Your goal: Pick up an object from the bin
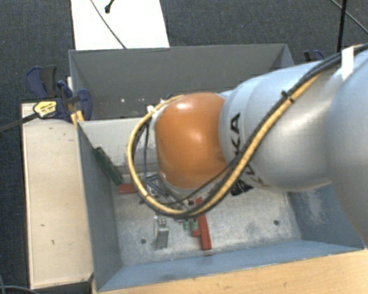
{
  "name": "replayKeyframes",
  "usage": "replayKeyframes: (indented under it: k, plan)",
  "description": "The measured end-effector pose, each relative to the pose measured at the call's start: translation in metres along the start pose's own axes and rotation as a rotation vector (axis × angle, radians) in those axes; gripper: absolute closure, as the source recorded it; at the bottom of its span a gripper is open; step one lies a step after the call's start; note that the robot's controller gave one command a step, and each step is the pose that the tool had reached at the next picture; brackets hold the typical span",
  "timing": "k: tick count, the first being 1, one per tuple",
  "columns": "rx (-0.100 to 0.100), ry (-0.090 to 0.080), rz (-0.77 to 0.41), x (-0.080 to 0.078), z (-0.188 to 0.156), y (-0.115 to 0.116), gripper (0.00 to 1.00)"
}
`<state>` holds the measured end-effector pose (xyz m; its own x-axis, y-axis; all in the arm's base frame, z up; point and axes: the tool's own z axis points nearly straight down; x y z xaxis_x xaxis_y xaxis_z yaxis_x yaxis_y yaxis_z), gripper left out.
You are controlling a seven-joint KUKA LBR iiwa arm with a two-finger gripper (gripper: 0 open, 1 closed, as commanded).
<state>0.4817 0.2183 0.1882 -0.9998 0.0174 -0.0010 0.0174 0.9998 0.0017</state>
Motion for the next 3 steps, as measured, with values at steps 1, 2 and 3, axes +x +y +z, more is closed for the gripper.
replayKeyframes:
  k: [1, 2, 3]
  plan:
    - [0.002, 0.005, 0.001, -0.047, 0.122, -0.005, 0.0]
    - [-0.003, -0.006, 0.134, -0.021, 0.028, -0.01, 0.0]
    - [0.002, 0.004, 0.185, -0.047, 0.119, 0.008, 0.0]
